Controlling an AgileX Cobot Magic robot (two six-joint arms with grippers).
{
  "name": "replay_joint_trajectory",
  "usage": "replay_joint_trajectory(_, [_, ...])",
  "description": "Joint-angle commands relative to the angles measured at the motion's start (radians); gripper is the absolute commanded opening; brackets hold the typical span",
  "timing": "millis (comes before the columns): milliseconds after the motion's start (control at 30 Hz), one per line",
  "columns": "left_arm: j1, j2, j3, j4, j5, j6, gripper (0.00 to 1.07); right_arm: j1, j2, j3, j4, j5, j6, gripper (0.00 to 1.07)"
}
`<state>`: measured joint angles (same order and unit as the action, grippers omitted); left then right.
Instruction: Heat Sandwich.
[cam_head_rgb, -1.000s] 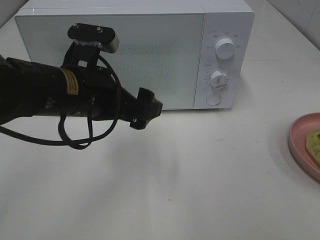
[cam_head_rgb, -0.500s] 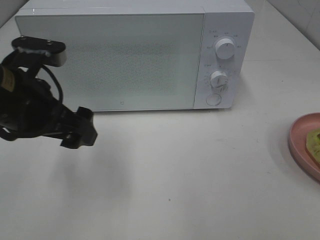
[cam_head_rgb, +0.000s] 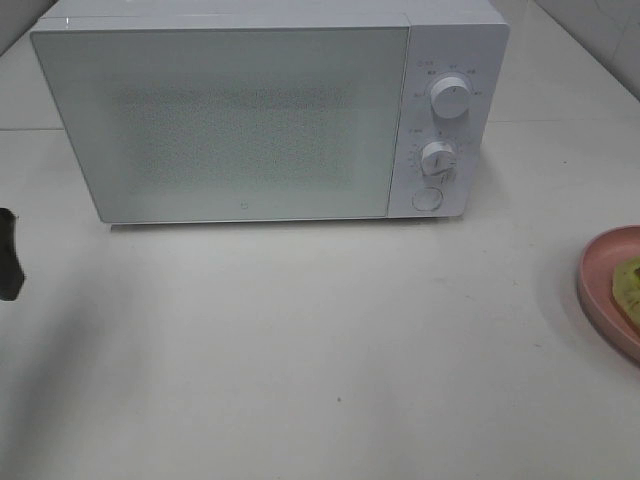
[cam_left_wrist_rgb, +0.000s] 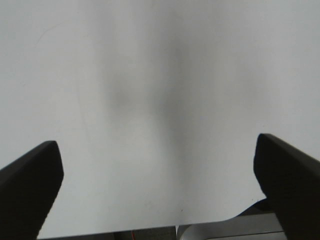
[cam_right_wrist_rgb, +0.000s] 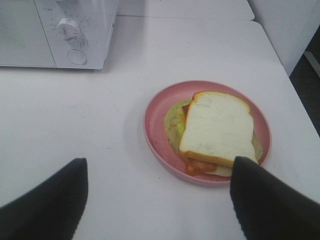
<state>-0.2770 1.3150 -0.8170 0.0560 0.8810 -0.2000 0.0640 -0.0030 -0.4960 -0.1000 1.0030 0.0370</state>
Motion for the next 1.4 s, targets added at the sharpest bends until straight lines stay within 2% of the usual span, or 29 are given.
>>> replay_joint_trajectory(33, [0.099,-0.066,-0.001,-0.009,0.098,0.032,0.99,-0.004,-0.028,0.001,-0.001,-0.008,0.009,0.75])
replay_joint_trajectory(200, [0.181,-0.152,0.005,-0.01,0.167,0.061,0.99,-0.004,-0.028,0.001,-0.001,-0.008,0.009,0.75])
replay_joint_trajectory(300, [0.197,-0.196,0.023,-0.009,0.181,0.062,0.99,-0.004,-0.028,0.001,-0.001,-0.008,0.009,0.75])
replay_joint_trajectory(600, [0.197,-0.422,0.152,-0.001,0.207,0.065,0.99,-0.004,-0.028,0.001,-0.001,-0.008,0.009,0.75])
replay_joint_trajectory(767, [0.197,-0.543,0.214,-0.002,0.204,0.103,0.99,-0.004,-0.028,0.001,-0.001,-0.008,0.009,0.75])
replay_joint_trajectory(1000, [0.197,-0.758,0.298,-0.003,0.194,0.106,0.99,-0.004,-0.028,0.001,-0.001,-0.008,0.009,0.75])
replay_joint_trajectory(1400, [0.197,-1.087,0.298,-0.003,0.193,0.107,0.99,-0.004,-0.028,0.001,-0.001,-0.008,0.009,0.75])
